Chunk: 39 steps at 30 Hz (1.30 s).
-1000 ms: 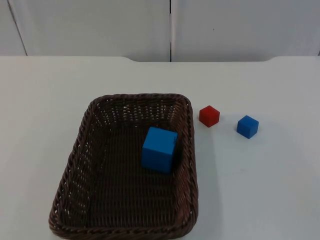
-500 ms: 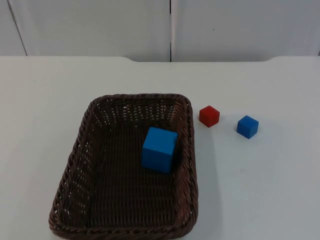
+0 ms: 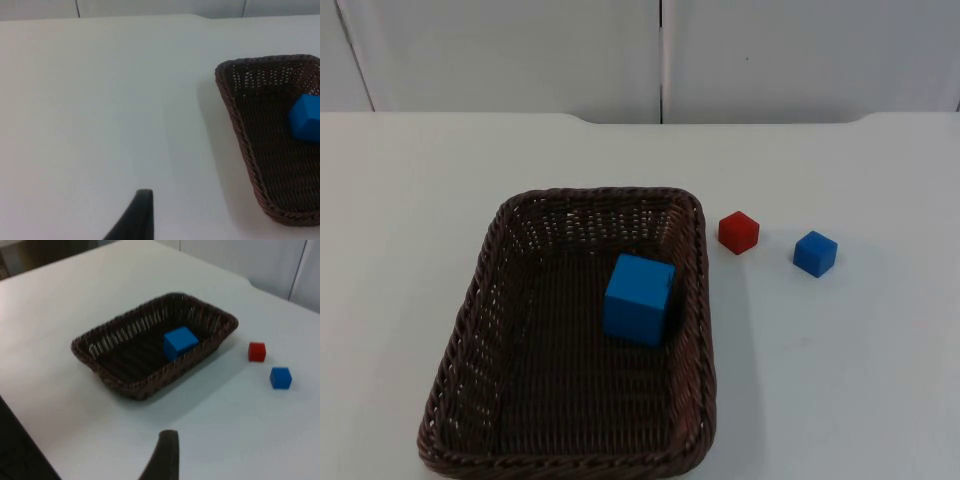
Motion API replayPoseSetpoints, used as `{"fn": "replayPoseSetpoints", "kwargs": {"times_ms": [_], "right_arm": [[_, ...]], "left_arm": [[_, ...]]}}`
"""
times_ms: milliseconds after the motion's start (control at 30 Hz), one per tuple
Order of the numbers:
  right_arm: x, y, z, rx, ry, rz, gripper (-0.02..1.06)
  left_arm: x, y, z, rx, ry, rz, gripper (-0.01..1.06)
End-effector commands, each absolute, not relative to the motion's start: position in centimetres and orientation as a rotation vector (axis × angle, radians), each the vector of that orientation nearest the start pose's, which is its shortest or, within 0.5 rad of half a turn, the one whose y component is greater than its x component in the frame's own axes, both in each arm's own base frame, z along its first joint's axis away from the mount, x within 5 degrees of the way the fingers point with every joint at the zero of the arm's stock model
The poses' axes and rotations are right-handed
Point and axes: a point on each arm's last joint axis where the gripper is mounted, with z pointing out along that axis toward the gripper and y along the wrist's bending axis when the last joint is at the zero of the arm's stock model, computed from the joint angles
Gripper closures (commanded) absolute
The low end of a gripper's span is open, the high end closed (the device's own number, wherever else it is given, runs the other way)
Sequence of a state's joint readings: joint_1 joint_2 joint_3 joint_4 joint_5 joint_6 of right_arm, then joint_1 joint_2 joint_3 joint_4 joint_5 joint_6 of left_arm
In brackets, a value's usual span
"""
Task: Pick up the basket with the left hand and place the largest block into the basket with the right hand.
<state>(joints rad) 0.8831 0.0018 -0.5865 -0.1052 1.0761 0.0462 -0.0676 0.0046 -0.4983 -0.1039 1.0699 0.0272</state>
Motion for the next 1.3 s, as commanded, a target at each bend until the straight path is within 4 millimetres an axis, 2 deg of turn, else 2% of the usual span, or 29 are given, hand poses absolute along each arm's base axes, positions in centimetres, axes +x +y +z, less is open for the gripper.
{"fn": "replayPoseSetpoints", "kwargs": {"times_ms": [0, 200, 433, 1067, 1200, 1267], "right_arm": [[-0.3, -1.7, 29.5, -0.803, 1.859, 0.479, 0.29], [-0.3, -1.7, 28.9, -0.819, 1.910, 0.460, 0.29], [-0.3, -0.6, 27.9, -0.858, 1.915, 0.543, 0.29], [-0.5, -0.5, 28.0, -0.889, 1.895, 0.555, 0.29], [-0.5, -0.6, 28.0, -0.893, 1.891, 0.544, 0.21], [-0.5, -0.6, 28.0, -0.893, 1.891, 0.544, 0.07]], "left_arm": [[-0.5, -0.8, 27.5, 0.097, 2.059, -0.149, 0.00], [-0.5, -0.7, 27.5, 0.096, 2.059, -0.144, 0.00], [-0.5, -0.7, 27.5, 0.096, 2.059, -0.141, 0.00], [-0.5, -0.7, 27.5, 0.101, 2.058, -0.137, 0.00], [-0.5, -0.7, 27.5, 0.103, 2.058, -0.138, 0.00], [-0.5, -0.7, 27.5, 0.103, 2.058, -0.138, 0.00]]}}
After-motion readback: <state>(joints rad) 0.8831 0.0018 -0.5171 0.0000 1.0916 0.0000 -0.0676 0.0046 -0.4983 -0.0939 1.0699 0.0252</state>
